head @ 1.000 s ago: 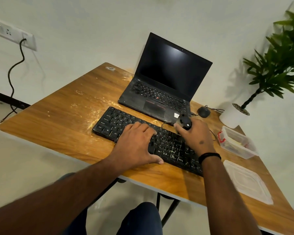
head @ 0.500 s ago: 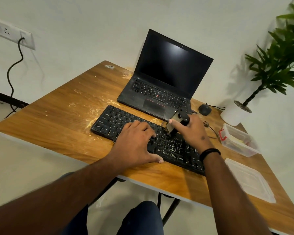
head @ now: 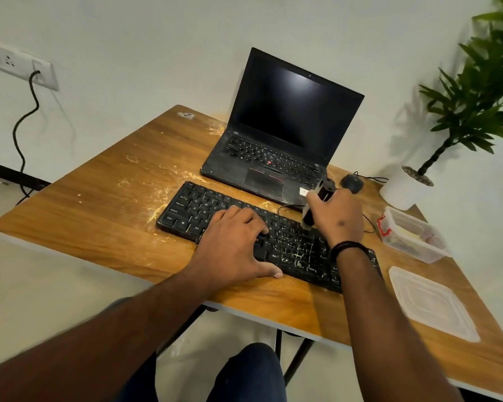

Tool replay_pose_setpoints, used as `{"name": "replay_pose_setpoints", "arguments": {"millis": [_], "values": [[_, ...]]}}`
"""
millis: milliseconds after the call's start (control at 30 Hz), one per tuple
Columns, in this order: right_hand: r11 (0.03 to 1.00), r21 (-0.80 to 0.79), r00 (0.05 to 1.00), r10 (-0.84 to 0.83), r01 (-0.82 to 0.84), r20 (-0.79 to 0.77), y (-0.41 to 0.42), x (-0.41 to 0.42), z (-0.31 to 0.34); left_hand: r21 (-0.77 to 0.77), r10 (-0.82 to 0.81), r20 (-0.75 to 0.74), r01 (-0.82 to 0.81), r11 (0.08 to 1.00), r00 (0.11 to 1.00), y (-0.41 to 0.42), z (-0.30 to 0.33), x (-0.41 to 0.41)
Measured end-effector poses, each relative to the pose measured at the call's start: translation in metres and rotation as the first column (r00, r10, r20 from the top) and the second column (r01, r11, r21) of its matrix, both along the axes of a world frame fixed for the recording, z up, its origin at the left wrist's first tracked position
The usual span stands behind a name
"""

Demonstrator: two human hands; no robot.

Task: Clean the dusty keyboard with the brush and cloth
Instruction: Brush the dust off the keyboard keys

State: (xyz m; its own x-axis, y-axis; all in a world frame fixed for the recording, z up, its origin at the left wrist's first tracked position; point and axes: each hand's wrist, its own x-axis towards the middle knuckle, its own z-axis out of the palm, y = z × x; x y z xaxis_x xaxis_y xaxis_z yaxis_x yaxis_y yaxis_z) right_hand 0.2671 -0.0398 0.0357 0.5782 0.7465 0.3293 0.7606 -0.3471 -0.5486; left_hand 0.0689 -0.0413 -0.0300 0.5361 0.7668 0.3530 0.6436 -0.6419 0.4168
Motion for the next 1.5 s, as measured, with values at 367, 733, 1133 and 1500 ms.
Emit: {"name": "replay_pose_setpoints", "arguments": {"millis": [367, 733, 1133, 1500], "values": [[0.989, -0.129, 0.992, 0.059, -0.073, -0.108, 0.012, -0.004, 0.001, 0.007, 0.003, 0.012, -0.003, 1.000, 1.000, 0.001, -0.001, -0.001], [0.870, -0.139, 0.858, 0.417, -0.472, -0.299, 0.018, -0.039, 0.015, 0.030, 0.011, 0.008, -0.011, 0.999, 1.000, 0.001, -0.002, 0.001], [0.895, -0.379, 0.964, 0.263, -0.234, 0.027, -0.004, 0.010, 0.025, -0.001, 0.002, 0.003, -0.002, 1.000, 1.000, 0.001, -0.001, 0.002], [0.918, 0.212, 0.843, 0.394, -0.336, -0.367, -0.006, -0.029, 0.011, 0.003, 0.023, -0.017, -0.023, 1.000, 1.000, 0.001, 0.001, 0.001]]}}
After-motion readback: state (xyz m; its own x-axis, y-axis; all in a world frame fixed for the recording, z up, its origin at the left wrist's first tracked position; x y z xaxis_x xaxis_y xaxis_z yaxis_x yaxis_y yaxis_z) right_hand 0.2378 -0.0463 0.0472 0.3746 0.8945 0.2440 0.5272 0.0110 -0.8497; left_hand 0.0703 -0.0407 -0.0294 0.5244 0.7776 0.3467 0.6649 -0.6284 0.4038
